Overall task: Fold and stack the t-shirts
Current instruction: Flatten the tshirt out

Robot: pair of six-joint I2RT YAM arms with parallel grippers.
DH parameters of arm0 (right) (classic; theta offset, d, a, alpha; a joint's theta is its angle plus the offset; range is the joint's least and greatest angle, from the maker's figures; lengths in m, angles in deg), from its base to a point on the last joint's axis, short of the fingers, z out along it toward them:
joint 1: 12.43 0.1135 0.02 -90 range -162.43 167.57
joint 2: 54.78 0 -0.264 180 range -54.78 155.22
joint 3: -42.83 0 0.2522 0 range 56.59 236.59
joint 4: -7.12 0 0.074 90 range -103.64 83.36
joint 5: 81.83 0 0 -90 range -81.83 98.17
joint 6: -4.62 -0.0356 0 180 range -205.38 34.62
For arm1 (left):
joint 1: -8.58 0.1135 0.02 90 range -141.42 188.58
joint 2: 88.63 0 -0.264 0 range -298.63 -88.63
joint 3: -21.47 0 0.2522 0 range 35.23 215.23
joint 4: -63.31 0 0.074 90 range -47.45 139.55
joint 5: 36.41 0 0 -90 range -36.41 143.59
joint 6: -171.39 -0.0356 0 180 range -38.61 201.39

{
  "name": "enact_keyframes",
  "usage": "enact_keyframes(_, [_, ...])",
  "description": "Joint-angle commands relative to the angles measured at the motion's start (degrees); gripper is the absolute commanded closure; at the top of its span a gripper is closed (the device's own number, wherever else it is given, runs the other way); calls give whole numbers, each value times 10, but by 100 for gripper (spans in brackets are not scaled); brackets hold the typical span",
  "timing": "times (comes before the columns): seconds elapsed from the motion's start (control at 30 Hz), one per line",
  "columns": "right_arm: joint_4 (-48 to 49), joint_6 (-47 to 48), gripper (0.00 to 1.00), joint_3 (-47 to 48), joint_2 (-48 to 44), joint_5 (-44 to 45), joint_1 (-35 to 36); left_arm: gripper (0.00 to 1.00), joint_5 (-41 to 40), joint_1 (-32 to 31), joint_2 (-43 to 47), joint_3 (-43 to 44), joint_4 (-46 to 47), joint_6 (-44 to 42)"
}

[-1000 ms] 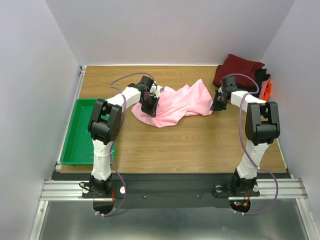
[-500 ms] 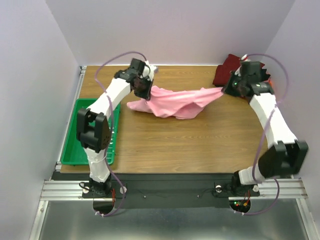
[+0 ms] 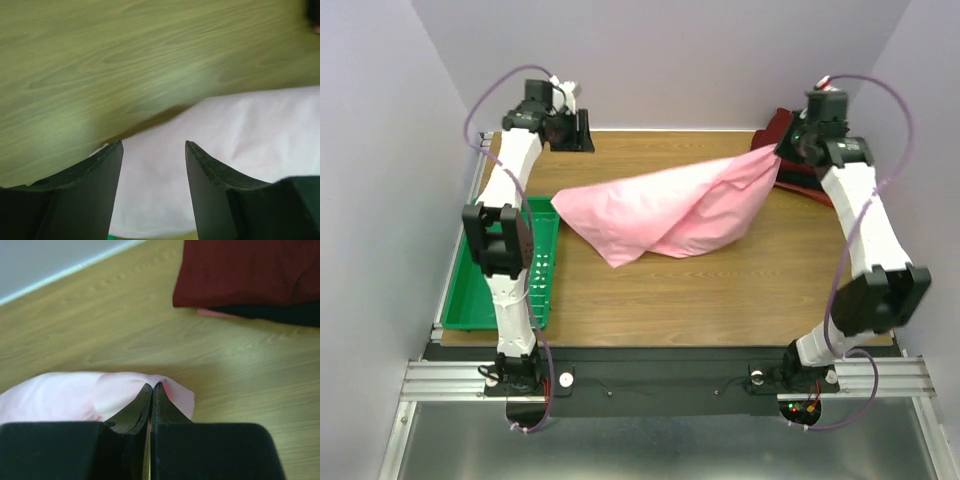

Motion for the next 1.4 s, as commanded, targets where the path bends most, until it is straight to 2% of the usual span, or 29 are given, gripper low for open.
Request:
enact_keyframes(0.0, [43,-30,100,-26,51,-3,-1,34,-156,-35,-42,-2,17,49])
enact_keyframes(0.03, [53,-40,100,-27,68,10,-1,32,-191,-43,-36,-11,28,49])
enact_keyframes(0.1, [55,-48,100,-28,83,41,0,31,-194,-70,-5,-34,37,34])
enact_keyframes(0.2, [56,-43,100,-34,104,64,0,31,-157,-112,64,-152,78,2])
enact_keyframes(0.27, [56,-39,100,-42,117,76,-1,31,-161,-140,125,-257,113,-21])
enact_keyframes(0.33, [57,-38,100,-49,125,82,-1,31,-159,-168,164,-317,129,-20])
enact_keyframes(0.5, [60,-35,100,-42,163,74,-1,31,-137,-207,276,-481,108,2])
enact_keyframes(0.67, [64,-35,100,-15,200,50,-2,31,-185,-241,301,-547,64,50])
enact_keyframes(0.83, [67,-36,100,13,225,24,-1,32,-168,-257,293,-572,71,89])
enact_keyframes(1.17, [70,-42,100,-28,212,11,-1,33,-156,-266,226,-596,126,79])
enact_keyframes(1.37, [76,-41,100,-58,185,18,-1,33,-182,-266,190,-587,152,70])
